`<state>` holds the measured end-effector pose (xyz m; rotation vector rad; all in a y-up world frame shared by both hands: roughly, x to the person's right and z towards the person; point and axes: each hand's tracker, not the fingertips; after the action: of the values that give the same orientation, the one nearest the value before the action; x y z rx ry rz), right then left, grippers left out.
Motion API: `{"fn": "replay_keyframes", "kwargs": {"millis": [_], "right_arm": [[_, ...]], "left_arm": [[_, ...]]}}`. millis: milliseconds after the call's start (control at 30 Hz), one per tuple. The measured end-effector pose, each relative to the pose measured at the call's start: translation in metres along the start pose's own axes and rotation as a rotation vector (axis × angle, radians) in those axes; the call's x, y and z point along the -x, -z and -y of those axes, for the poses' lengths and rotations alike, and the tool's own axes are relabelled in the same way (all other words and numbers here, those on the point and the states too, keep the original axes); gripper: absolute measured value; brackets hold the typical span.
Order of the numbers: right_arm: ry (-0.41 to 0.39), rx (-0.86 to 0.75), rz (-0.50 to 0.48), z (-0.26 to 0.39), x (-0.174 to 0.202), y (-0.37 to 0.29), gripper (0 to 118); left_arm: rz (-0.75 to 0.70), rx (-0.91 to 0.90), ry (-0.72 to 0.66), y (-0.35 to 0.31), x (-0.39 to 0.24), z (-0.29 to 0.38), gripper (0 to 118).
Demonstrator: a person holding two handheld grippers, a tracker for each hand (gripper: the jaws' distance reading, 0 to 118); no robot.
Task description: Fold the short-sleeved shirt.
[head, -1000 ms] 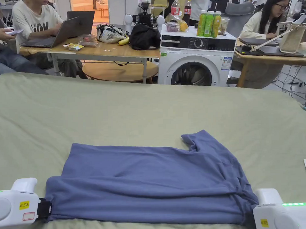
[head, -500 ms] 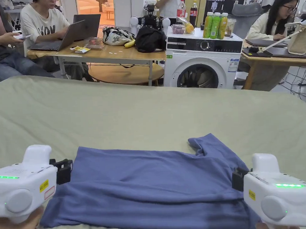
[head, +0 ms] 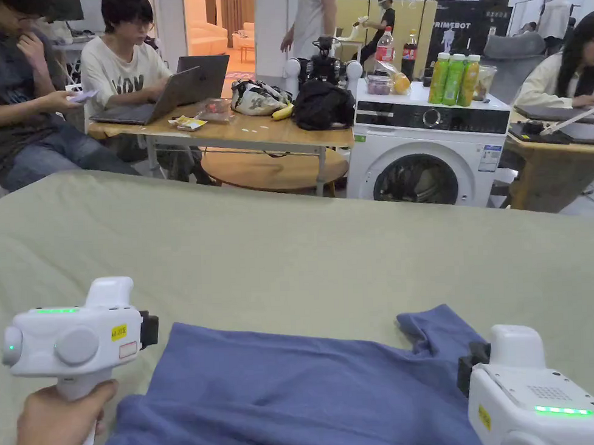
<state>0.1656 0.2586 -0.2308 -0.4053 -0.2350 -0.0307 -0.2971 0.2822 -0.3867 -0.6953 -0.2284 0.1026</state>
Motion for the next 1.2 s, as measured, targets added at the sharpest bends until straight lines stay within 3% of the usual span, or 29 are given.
{"fn": "replay_keyframes", "kwargs": {"millis": [100, 167, 233, 367, 500, 600, 667, 700, 767, 900, 1000, 1033, 1200], "right_arm": [[-0.021, 0.042, 0.009, -0.002, 0.002, 0.017, 0], [-0.026, 0.068, 0.001, -0.001, 0.002, 0.026, 0], [-0.025, 0.092, -0.002, 0.001, 0.002, 0.033, 0], [-0.028, 0.129, 0.004, 0.006, 0.000, 0.040, 0], [-0.024, 0.162, 0.006, 0.012, -0.005, 0.042, 0], [-0.040, 0.189, 0.017, 0.014, -0.012, 0.045, 0], [-0.038, 0.204, 0.022, 0.014, -0.017, 0.048, 0], [-0.035, 0.211, 0.026, 0.013, -0.020, 0.051, 0], [-0.023, 0.224, 0.029, 0.007, -0.029, 0.057, 0], [-0.027, 0.278, 0.044, -0.012, -0.047, 0.077, 0], [-0.043, 0.362, 0.031, -0.028, -0.068, 0.107, 42], [-0.049, 0.419, 0.033, -0.034, -0.074, 0.122, 51], [-0.065, 0.568, 0.026, -0.038, -0.095, 0.188, 53]], "left_arm": [[0.006, 0.133, -0.030, 0.039, 0.013, -0.028, 0], [0.046, 0.217, -0.042, 0.067, 0.021, -0.043, 31], [0.081, 0.279, -0.046, 0.087, 0.022, -0.052, 52], [0.012, 0.351, -0.025, 0.126, 0.016, -0.057, 59], [-0.003, 0.476, -0.042, 0.165, 0.012, -0.041, 59], [-0.064, 0.391, 0.067, 0.158, -0.009, -0.033, 54], [-0.089, 0.383, 0.169, 0.155, -0.022, -0.026, 28], [-0.079, 0.371, 0.192, 0.153, -0.025, -0.025, 4], [-0.089, 0.352, 0.216, 0.148, -0.028, -0.028, 0], [-0.038, 0.285, 0.131, 0.130, -0.015, -0.031, 0], [-0.013, 0.246, 0.117, 0.115, -0.009, -0.032, 0], [-0.008, 0.231, 0.129, 0.110, -0.010, -0.033, 0], [0.003, 0.185, 0.140, 0.091, -0.012, -0.036, 0]]}}
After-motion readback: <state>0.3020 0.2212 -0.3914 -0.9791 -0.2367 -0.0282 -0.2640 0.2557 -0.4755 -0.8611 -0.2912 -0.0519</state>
